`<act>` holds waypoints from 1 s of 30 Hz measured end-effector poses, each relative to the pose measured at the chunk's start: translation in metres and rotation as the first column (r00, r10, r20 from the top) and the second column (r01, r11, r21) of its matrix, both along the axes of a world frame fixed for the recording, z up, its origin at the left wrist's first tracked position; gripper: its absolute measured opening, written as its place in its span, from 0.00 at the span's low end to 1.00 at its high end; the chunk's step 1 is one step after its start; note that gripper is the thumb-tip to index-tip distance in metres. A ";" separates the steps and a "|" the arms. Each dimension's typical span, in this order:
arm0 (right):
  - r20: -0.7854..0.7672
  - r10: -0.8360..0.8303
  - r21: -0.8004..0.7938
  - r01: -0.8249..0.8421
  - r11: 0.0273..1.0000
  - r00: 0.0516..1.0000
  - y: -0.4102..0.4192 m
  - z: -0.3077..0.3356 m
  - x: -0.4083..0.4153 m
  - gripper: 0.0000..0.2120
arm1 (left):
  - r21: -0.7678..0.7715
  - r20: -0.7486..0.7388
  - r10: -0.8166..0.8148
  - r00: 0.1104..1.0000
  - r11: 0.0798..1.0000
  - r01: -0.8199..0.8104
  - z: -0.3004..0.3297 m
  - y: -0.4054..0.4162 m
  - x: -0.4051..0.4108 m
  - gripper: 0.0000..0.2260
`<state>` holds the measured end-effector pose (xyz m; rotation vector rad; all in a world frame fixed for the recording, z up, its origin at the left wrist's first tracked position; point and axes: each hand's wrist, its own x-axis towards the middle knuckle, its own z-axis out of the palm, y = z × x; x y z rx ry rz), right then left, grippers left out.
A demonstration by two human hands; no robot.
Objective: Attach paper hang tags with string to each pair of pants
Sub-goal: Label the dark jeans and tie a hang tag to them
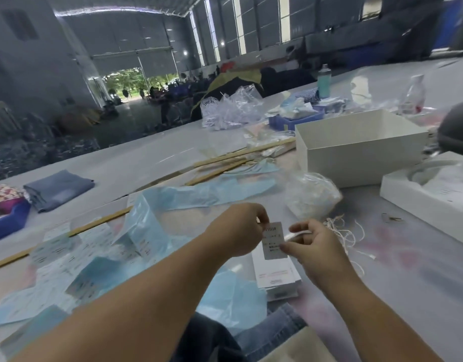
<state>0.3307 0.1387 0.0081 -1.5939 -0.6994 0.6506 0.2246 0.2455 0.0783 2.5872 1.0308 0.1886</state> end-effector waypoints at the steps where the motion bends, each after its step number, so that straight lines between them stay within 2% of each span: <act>1: 0.019 -0.015 -0.011 0.016 1.000 1.000 0.005 -0.009 0.002 0.14 | 0.008 -0.021 0.001 1.000 1.000 -0.001 -0.009 0.006 0.005 0.05; 3: 0.059 -0.040 -0.020 0.041 0.999 0.997 0.010 -0.018 0.000 0.13 | 0.012 -0.049 0.007 0.999 1.000 -0.006 -0.021 0.012 0.008 0.05; 8: 0.174 -0.083 -0.046 0.092 0.995 0.981 0.025 -0.044 0.003 0.09 | -0.094 -0.051 0.031 0.998 0.995 -0.036 -0.054 0.032 0.019 0.06; 12: 0.252 -0.067 -0.064 0.085 0.994 0.966 0.030 -0.058 0.001 0.09 | -0.173 -0.049 0.048 0.998 0.983 -0.056 -0.076 0.037 0.017 0.09; 15: 0.341 -0.063 -0.060 0.088 0.994 0.938 0.033 -0.061 0.001 0.09 | -0.211 -0.043 0.056 0.998 0.975 -0.064 -0.084 0.040 0.018 0.08; 20: 0.465 -0.025 -0.091 0.076 0.993 0.885 0.033 -0.062 -0.003 0.08 | -0.221 -0.033 0.062 0.998 0.973 -0.067 -0.088 0.042 0.016 0.07; 27: 0.553 0.002 -0.099 0.063 0.993 0.833 0.030 -0.058 -0.006 0.06 | -0.213 -0.034 0.063 0.997 0.975 -0.069 -0.092 0.039 0.016 0.06; 30: 0.644 -0.027 -0.078 0.101 0.992 0.765 0.029 -0.057 -0.009 0.07 | -0.178 -0.041 0.063 0.997 0.982 -0.069 -0.092 0.037 0.016 0.06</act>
